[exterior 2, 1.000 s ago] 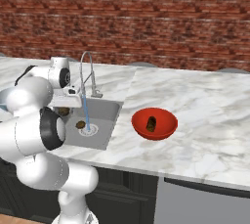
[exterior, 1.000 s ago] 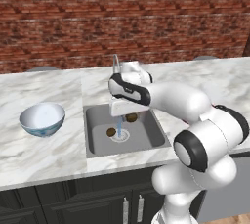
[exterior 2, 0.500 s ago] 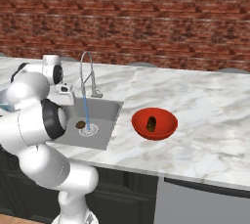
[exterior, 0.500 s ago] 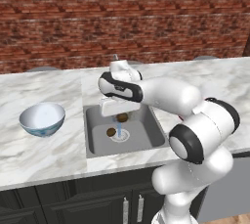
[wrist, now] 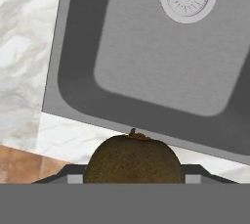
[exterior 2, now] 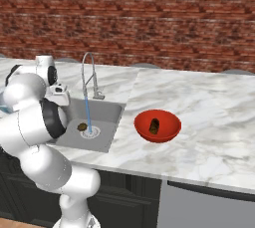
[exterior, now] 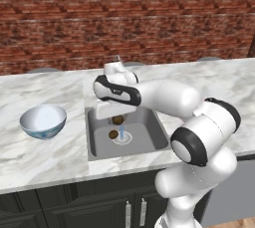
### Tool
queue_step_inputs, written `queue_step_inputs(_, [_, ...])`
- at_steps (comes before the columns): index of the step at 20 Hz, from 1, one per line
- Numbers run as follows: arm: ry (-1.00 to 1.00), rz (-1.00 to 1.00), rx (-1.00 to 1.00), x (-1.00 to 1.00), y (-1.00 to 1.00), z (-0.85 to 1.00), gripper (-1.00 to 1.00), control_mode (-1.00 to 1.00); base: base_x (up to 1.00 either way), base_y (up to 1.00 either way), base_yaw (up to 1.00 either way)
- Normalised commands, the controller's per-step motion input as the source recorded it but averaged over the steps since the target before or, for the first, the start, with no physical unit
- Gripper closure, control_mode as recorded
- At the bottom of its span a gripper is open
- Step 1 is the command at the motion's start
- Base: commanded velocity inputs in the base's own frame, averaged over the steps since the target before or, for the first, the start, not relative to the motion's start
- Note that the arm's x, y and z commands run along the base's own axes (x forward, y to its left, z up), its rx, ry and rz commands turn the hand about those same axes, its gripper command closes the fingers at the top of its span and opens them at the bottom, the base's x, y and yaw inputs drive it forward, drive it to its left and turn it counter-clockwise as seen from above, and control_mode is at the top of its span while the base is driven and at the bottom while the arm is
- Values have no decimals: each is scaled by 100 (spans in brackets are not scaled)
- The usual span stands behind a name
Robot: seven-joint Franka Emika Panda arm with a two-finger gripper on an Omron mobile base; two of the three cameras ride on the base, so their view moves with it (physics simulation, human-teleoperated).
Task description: Pick the kiwis from the sink and place them in one bowl. Place the sweet potato in the other bowl. Then turn off the sink faucet.
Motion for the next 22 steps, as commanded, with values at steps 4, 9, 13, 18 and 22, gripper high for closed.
queue_step_inputs(4, [0, 0, 0, 0, 25, 1, 100, -100, 0, 0, 0])
queue_step_inputs(9, [0, 0, 0, 0, 27, 10, 100, -100, 0, 0, 0])
queue_step_inputs(13, [0, 2, 2, 0, 31, 10, 100, -100, 0, 0, 0])
queue_step_inputs(18, [-3, 4, 2, 0, 29, 4, 100, -100, 0, 0, 0])
queue_step_inputs(22, [-4, 8, 2, 0, 24, 1, 100, -100, 0, 0, 0])
